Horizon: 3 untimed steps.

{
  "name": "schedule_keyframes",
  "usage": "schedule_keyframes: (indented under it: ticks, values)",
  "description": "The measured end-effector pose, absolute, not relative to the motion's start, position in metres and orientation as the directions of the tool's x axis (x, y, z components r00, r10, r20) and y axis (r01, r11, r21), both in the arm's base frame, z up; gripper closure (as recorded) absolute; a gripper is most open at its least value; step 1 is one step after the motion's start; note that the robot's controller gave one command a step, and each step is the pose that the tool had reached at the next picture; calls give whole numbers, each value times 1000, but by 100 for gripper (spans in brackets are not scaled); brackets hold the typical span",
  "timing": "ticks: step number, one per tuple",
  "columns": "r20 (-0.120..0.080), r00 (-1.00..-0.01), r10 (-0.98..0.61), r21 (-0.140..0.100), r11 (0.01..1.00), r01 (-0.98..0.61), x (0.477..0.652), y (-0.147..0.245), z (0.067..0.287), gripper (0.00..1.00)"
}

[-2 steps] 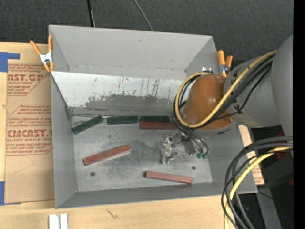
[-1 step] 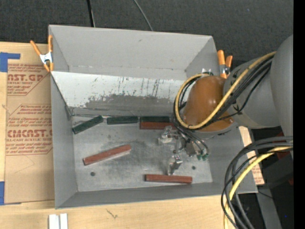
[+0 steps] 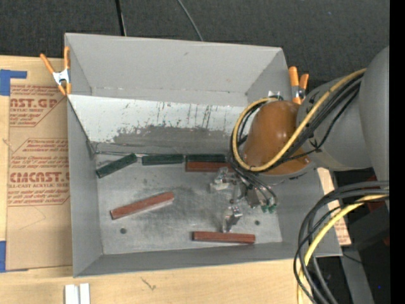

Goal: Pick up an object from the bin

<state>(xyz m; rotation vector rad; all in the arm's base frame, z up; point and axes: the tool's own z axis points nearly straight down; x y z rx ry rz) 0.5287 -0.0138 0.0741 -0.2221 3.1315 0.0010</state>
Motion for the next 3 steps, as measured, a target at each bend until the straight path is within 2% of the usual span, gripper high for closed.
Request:
schedule_keyframes:
  ticks: [1,2,3]
  values:
    - [-27,-983,-183,-8,983,-183,510,4,76,0]
    - [-43,-976,-212,-6,977,-212,503,4,78,0]
    - [3,-989,-149,1,989,-149,540,35,122,0]
